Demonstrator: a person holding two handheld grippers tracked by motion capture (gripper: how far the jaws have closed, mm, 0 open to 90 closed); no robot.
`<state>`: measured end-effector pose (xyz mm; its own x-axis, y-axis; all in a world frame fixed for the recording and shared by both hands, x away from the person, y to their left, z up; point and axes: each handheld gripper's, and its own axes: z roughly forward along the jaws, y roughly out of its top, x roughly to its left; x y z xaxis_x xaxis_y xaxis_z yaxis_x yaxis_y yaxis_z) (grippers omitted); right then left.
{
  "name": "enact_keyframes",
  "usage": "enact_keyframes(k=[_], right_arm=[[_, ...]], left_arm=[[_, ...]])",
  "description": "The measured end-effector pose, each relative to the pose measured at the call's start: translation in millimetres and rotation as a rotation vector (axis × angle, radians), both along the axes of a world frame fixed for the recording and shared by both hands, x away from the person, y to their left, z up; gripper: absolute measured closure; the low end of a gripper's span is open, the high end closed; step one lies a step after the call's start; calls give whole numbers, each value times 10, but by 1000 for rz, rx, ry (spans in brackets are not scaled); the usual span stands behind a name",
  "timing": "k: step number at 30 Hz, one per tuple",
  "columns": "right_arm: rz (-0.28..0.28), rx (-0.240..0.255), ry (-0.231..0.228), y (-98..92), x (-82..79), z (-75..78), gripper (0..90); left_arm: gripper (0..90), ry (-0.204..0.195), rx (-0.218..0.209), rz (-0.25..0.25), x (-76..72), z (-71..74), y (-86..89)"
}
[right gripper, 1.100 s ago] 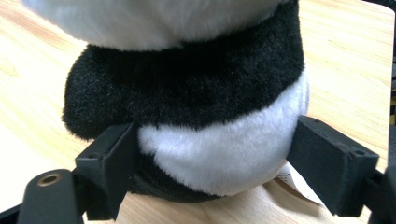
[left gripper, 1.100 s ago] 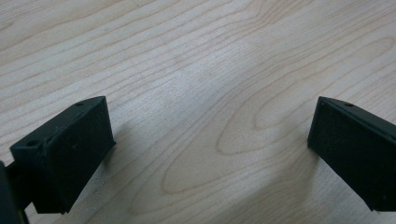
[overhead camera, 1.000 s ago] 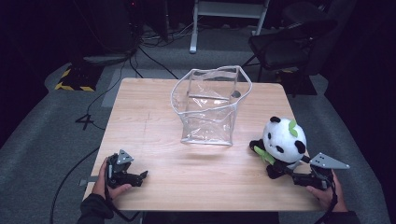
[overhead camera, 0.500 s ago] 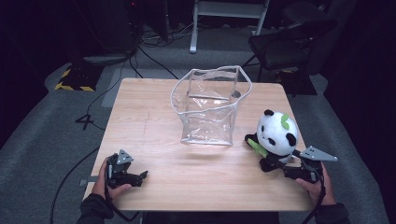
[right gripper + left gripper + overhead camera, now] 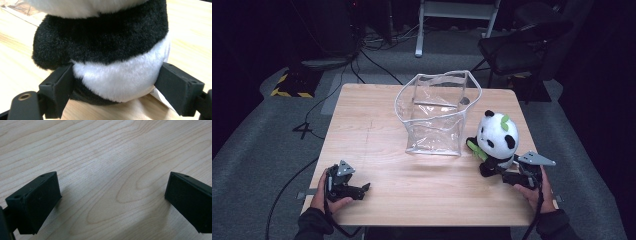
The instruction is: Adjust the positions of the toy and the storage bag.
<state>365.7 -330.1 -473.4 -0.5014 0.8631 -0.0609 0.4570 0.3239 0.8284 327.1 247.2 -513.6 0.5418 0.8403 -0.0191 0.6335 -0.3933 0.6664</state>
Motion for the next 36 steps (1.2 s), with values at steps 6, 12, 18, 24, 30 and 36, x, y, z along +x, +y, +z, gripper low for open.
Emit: enact_keyframes(k=[6,12,18,24,30,36], right_arm=[[11,-23,16,95,90,33,170],[11,-53,8,146,95,23,167],[20,-54,16,39,12,-15,185],[29,-56,54,-123,-47,-103,185],[55,-90,80,-159,-110,-165,178],[92,-122,119,-159,-153,-240,181]], left_arm=[[2,0,0,0,0,0,0],[2,1,-1,0,-1,0,-1],[2,1,-1,1,-1,0,-1],[2,1,-1,0,-1,0,-1],[2,1,-1,0,-1,0,-1],[2,1,-1,0,-1,0,-1]])
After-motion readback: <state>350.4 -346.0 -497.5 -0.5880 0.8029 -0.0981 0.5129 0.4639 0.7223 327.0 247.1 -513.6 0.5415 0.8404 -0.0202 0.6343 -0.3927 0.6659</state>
